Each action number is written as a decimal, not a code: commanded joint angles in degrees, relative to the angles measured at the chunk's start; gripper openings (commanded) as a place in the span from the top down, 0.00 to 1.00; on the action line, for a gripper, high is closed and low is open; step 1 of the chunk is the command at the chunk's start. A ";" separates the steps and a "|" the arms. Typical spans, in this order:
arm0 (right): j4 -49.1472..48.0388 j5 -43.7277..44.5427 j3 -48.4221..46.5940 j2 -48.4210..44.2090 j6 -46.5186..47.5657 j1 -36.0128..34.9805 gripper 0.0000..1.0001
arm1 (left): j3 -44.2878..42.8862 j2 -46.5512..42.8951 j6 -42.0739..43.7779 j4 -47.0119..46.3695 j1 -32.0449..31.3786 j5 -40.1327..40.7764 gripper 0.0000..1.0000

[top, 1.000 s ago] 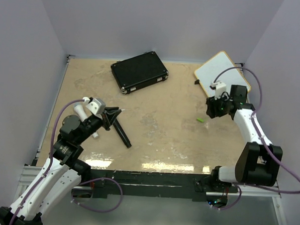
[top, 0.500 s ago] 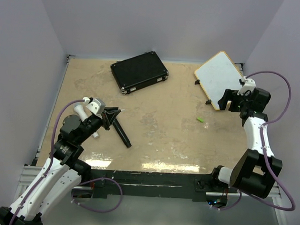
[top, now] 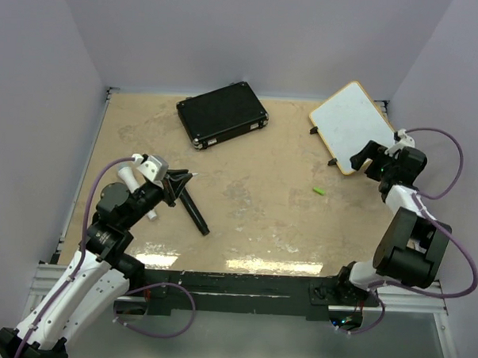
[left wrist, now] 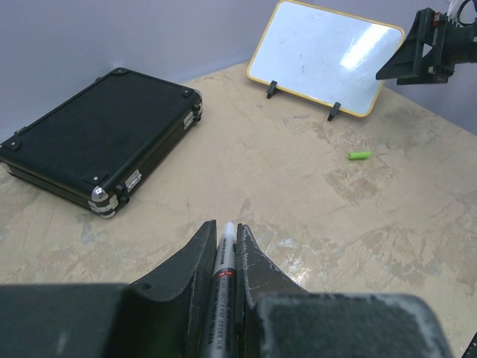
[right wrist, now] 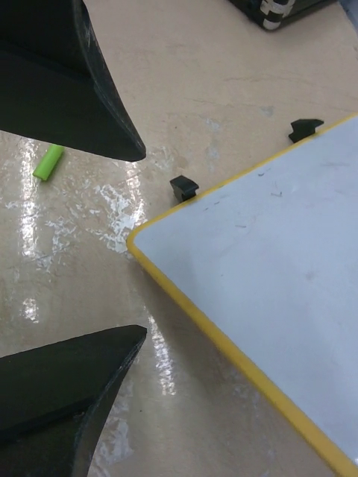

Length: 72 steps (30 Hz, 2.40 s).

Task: Write a sentence on the whiteboard
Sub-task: Pick up the whiteboard from the whiteboard stand.

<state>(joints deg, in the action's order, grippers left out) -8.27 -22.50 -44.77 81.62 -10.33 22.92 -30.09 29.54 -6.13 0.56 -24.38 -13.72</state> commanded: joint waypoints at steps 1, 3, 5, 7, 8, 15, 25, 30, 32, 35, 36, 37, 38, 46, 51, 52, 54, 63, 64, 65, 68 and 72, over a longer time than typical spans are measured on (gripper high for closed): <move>-4.82 -1.84 -2.51 3.54 -5.58 2.21 0.04 | -0.15 0.26 1.74 -1.61 0.39 1.15 1.00; -5.52 -2.28 -2.60 4.77 -5.67 2.48 0.04 | -0.15 0.43 1.82 -1.70 0.39 1.41 1.00; -6.75 -2.46 -2.42 6.08 -6.02 2.48 0.04 | 0.03 0.96 1.83 -2.05 0.39 1.32 1.00; -8.86 -3.69 -2.68 7.66 -6.98 2.40 0.05 | 0.03 1.83 1.74 -2.58 0.39 1.24 1.00; -9.65 -4.04 -3.12 9.41 -7.51 2.40 0.05 | 0.03 2.19 1.74 -2.67 0.39 1.15 1.00; -17.90 -5.27 -5.06 15.22 -11.47 2.40 0.09 | 0.11 3.51 1.91 -2.84 0.30 1.58 1.00; -28.81 -7.90 -5.68 20.41 -16.74 2.40 0.18 | 0.20 3.68 2.09 -2.84 0.39 2.03 1.00; -33.29 -11.07 -5.85 22.70 -18.59 2.40 0.30 | 0.20 4.12 2.09 -2.75 0.39 1.85 1.00; -34.17 -11.60 -5.85 23.23 -18.85 2.40 0.33 | 0.20 4.12 2.18 -2.75 0.39 1.85 1.00; -36.37 -12.21 -5.59 23.49 -19.12 2.40 0.38 | 0.29 4.12 2.18 -2.75 0.39 1.85 1.00; -36.64 -12.39 -5.59 23.58 -19.03 2.40 0.40 | 0.29 4.21 2.18 -2.75 0.39 1.85 1.00; -36.99 -12.48 -5.59 23.58 -19.03 2.48 0.41 | 0.29 4.21 2.18 -2.75 0.39 1.85 1.00; -37.60 -12.57 -5.50 23.49 -19.03 2.48 0.44 | 0.29 4.30 2.18 -2.75 0.39 1.94 1.00; -40.94 -14.23 -4.36 21.21 -18.06 2.57 0.69 | 0.20 4.21 2.17 -2.75 0.39 1.68 1.00; -44.02 -15.82 -3.57 19.19 -18.41 2.57 0.85 | 0.29 4.03 2.17 -2.75 0.30 1.50 1.00; -44.54 -16.25 -3.30 18.40 -18.59 2.57 0.90 | 0.29 4.03 2.09 -2.75 0.30 1.41 1.00; -46.65 -16.78 -2.87 17.35 -19.55 2.57 0.95 | 0.29 3.95 2.09 -2.84 0.30 1.32 1.00; -53.78 -19.60 -0.84 8.91 -23.07 2.57 1.00 | 0.47 3.51 1.74 -3.37 0.30 0.80 1.00; -53.69 -19.60 -0.75 7.95 -23.25 2.57 1.00 | 0.55 3.51 1.65 -3.37 0.30 0.80 1.00; -53.17 -19.86 -0.84 7.07 -23.25 2.57 1.00 | 0.55 3.25 1.56 -3.46 0.30 0.71 1.00; -51.42 -21.00 -1.10 3.81 -23.42 2.57 1.00 | 1.17 2.63 -0.27 -5.47 0.30 -0.08 1.00; -47.46 -24.60 -0.58 -2.67 -22.90 2.49 1.00 | 3.62 1.93 -5.81 -11.00 0.30 -2.45 1.00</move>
<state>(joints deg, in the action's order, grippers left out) -51.22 -42.81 -44.53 86.04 -32.82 25.28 -28.64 32.47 -6.59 -2.57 -24.38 -13.32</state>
